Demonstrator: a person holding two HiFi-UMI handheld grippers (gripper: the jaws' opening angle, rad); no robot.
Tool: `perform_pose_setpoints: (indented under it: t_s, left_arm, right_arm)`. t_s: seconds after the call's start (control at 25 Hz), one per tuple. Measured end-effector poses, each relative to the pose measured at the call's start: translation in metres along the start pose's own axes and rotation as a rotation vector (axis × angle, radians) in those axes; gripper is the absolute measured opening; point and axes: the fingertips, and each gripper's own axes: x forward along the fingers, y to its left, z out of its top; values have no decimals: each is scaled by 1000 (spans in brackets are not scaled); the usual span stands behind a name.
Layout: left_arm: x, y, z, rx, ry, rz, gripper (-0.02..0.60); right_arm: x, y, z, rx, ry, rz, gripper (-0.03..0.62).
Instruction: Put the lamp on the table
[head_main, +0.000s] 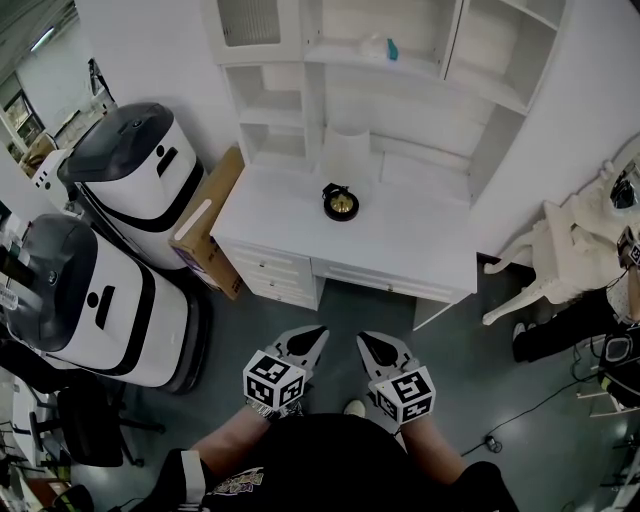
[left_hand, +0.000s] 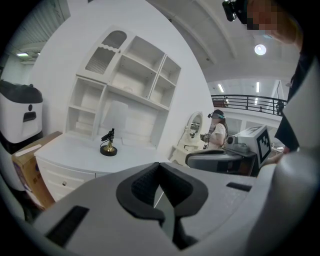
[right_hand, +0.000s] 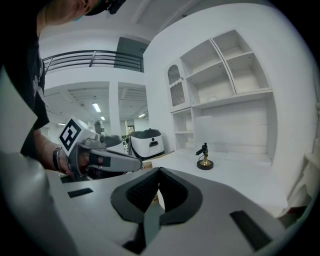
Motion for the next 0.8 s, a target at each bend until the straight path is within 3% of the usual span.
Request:
perform_pose_setpoints:
  t_s: [0.8]
  left_arm:
    - [-13,14,-2,6,7,2,0]
  right_arm:
    - [15,12,2,-7,1,7,23]
